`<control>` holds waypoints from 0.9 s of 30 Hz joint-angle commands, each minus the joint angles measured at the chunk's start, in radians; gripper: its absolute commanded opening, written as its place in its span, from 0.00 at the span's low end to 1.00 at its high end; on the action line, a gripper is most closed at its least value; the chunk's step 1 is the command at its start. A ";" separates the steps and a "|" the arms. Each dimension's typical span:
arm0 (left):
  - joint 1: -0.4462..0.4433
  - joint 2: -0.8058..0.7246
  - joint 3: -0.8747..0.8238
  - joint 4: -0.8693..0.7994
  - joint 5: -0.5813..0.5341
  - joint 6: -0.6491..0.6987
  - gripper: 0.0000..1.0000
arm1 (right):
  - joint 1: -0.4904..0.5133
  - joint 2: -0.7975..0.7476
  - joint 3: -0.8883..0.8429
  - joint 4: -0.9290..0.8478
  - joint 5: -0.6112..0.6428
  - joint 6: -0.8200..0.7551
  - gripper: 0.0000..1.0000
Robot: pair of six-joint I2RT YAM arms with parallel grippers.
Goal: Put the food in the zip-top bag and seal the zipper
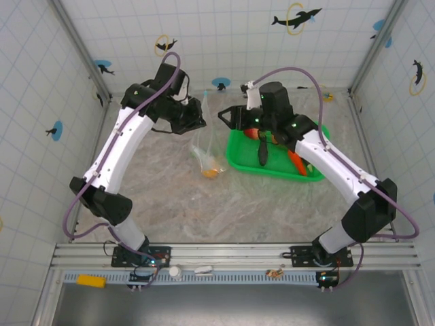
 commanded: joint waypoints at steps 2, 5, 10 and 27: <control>-0.017 -0.006 -0.020 0.012 -0.002 -0.018 0.00 | 0.025 0.029 0.121 -0.097 -0.087 0.024 0.63; -0.021 -0.012 -0.035 0.029 -0.006 -0.029 0.00 | 0.051 0.057 0.176 -0.159 -0.078 -0.013 0.64; -0.021 -0.035 -0.082 0.100 0.024 -0.063 0.00 | 0.060 0.077 0.214 -0.222 -0.057 -0.035 0.63; -0.011 -0.002 0.087 -0.026 -0.016 -0.036 0.00 | 0.053 0.159 0.352 -0.412 0.153 -0.081 0.17</control>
